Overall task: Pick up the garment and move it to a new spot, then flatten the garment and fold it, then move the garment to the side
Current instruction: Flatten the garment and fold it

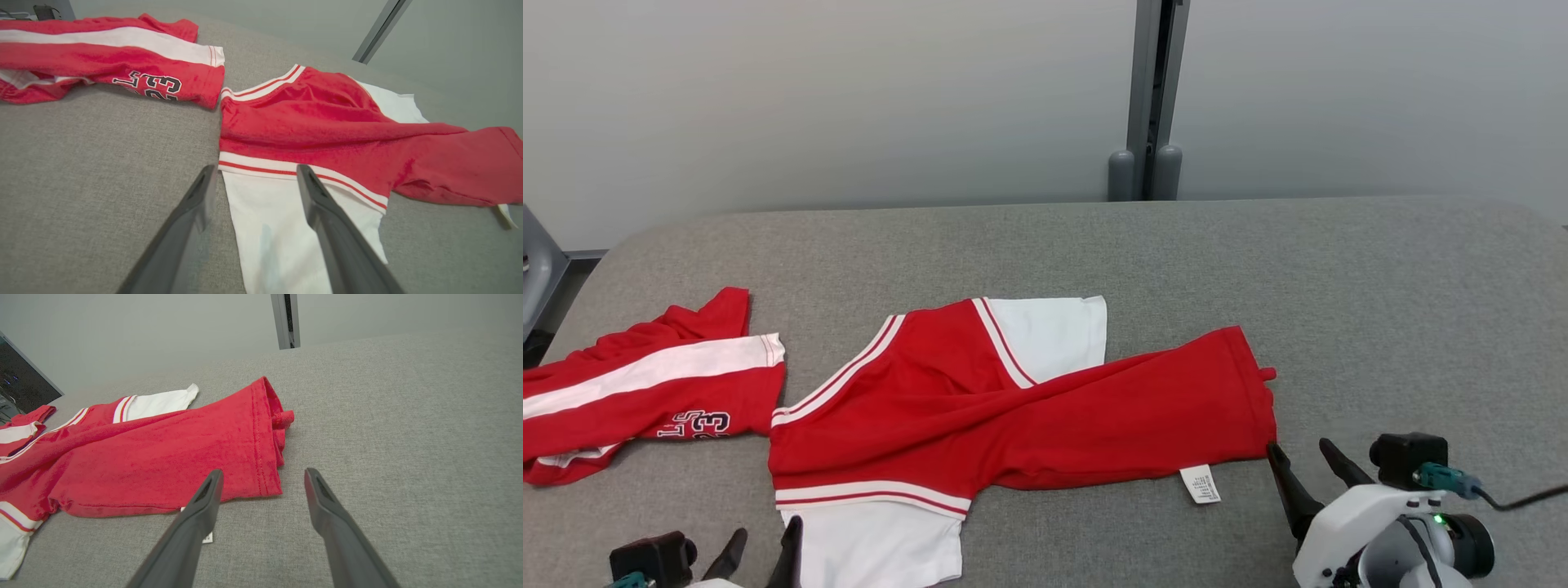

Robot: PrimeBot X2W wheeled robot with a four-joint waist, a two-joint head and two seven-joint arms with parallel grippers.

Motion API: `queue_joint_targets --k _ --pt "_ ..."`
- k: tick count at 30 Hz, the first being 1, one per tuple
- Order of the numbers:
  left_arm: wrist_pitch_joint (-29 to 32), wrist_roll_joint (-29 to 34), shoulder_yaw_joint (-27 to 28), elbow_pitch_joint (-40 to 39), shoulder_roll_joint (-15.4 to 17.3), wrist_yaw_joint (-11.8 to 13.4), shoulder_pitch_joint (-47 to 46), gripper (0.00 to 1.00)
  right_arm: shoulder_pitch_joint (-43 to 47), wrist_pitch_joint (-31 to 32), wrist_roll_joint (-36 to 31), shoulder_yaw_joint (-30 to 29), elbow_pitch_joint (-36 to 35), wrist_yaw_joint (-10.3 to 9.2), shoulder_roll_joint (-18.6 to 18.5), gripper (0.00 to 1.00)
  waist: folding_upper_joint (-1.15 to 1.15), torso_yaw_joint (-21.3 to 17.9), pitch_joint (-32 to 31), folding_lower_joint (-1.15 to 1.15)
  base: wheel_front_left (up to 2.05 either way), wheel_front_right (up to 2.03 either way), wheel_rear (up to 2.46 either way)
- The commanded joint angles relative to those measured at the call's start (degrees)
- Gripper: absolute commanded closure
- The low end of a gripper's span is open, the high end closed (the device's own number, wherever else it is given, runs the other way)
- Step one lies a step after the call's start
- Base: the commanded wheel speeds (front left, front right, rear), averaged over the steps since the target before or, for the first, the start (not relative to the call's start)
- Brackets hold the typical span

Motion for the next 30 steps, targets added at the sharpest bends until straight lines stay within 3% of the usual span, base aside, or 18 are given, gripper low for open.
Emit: queue_joint_targets --k 1,8,19,30 --pt "1.79 -0.67 -0.10 -0.57 0.40 0.38 0.45 0.00 -1.27 1.28 0.21 0.31 1.12 0.03 -0.37 0.00 0.00 0.31 0.25 0.00 0.00 0.00 0.00" --pt "7.26 -2.20 -0.62 -4.05 2.06 0.02 1.57 0.00 -5.68 4.60 2.01 1.31 6.63 0.03 -1.09 0.00 0.00 1.82 1.77 0.00 0.00 0.00 0.00" --pt "17.69 -6.56 -4.12 -5.69 3.89 -3.54 1.96 0.00 -10.99 6.44 3.94 2.17 13.43 0.03 -1.59 0.00 0.00 3.67 4.56 0.00 0.00 0.00 0.00" --pt "19.67 -8.05 -5.75 -0.37 3.17 -4.81 -0.51 0.00 -12.66 5.55 5.38 3.53 16.21 0.03 -1.21 0.00 0.00 3.46 5.74 0.00 0.00 0.00 0.00"
